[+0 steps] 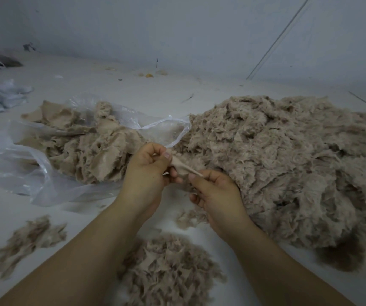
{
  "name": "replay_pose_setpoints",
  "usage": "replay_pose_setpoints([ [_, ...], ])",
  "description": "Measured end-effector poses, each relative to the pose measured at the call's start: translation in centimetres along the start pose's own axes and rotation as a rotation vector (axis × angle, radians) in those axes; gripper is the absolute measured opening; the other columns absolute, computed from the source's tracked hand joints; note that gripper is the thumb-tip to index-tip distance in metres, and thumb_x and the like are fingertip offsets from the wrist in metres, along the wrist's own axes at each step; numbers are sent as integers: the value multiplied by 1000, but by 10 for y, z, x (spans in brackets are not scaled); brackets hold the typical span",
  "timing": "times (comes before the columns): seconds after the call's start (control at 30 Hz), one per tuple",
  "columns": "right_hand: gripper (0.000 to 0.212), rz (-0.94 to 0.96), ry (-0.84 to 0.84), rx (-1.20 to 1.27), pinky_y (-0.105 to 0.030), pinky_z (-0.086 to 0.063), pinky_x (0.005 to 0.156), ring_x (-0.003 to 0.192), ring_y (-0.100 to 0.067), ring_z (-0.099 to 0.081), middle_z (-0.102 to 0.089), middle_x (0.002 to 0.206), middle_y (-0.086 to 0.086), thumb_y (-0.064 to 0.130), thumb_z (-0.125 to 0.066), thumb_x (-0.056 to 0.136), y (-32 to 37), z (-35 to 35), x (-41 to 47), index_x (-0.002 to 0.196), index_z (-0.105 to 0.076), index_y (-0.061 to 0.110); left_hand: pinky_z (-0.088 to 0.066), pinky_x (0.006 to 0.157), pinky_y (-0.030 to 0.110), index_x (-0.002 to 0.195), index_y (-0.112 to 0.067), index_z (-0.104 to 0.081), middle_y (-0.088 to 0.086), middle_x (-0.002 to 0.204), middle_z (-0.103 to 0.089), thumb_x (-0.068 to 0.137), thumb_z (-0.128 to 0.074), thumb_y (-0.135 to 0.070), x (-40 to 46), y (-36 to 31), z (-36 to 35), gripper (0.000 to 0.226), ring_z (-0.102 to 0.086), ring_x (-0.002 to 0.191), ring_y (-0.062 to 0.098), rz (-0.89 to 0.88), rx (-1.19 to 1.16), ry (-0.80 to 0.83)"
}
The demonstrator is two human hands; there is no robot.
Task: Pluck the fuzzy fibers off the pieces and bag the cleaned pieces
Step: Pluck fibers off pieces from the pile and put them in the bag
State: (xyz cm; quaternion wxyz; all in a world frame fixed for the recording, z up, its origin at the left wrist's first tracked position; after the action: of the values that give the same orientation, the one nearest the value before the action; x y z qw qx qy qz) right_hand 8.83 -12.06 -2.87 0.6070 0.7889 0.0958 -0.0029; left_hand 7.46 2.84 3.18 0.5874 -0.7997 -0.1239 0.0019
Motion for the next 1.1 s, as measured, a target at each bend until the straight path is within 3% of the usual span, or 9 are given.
replay_pose_setpoints([
  [0.07,13,-11,-8,-4,-22,-52,62,79,-15,-65,-71,96,-12,13,-67,93,-1,1,1,99,-68,2,-52,52,29,81,-6,-52,9,59,-53,101,-44,0,0,-4,1,22,-52,49,16,-15,-28,-13],
  [0.23,8,2,-66,51,-22,-53,60,51,-1,-55,-56,56,9,14,-67,93,-3,9,1,86,-63,12,-49,50,31,82,-9,-50,12,63,-50,102,-40,0,1,-11,8,24,-47,50,20,-44,-95,-50],
  [0.37,12,9,-12,44,-25,-49,53,48,-6,-53,-57,59,4,15,-63,94,2,3,-4,102,-70,21,-53,50,30,88,-7,-48,9,59,-61,101,-40,4,-4,-7,-4,19,-63,53,23,-37,-38,24],
  [0.5,26,9,17,73,-25,-43,49,43,-5,-45,-48,56,2,21,-59,96,6,-2,-6,75,-73,17,-56,54,32,89,-5,-48,20,67,-66,101,-42,2,-7,1,-11,15,-66,58,28,5,-68,56],
  [0.6,33,48,64,63,-23,-44,50,50,-8,-49,-49,57,1,37,-64,92,11,-7,-8,73,-65,10,-55,54,36,89,-5,-50,29,74,-62,97,-44,5,-8,7,-15,14,-63,59,33,55,-50,110],
  [0.77,20,84,83,44,-22,-46,51,57,-17,-56,-65,71,-13,16,-62,96,11,-8,-9,96,-71,-1,-44,45,31,86,-9,-50,17,67,-57,73,-57,-5,-9,20,-15,15,-54,50,26,179,147,172],
  [0.87,20,107,73,-69,-24,-43,52,57,-15,-51,-65,65,-6,12,-62,95,12,-7,-8,83,-73,0,-40,42,23,96,-14,-59,6,80,-57,80,-79,-16,-6,19,-13,26,-51,52,13,104,397,135],
  [1.0,28,130,101,-165,-26,-43,52,50,-11,-51,-60,54,0,9,-66,91,14,-10,-10,66,-74,17,-45,48,26,85,5,-62,20,72,-58,88,-70,-13,-2,13,-10,20,-54,58,20,52,344,45],
  [1.1,33,106,72,-144,-24,-43,49,48,-12,-49,-55,50,2,11,-67,89,11,-6,-8,58,-70,21,-49,49,27,74,-2,-69,14,67,-65,93,-63,-12,-1,14,-5,22,-59,58,21,85,260,2],
])
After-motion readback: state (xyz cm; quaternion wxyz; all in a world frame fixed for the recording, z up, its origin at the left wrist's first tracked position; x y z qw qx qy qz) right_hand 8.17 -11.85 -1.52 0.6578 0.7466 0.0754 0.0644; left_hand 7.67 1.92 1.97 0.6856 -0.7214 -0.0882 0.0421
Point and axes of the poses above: each hand's wrist, its own x-axis towards the middle knuckle, its own z-axis out of the back of the hand, y = z × x, the point moved 10 cm from there along x, towards the middle knuckle
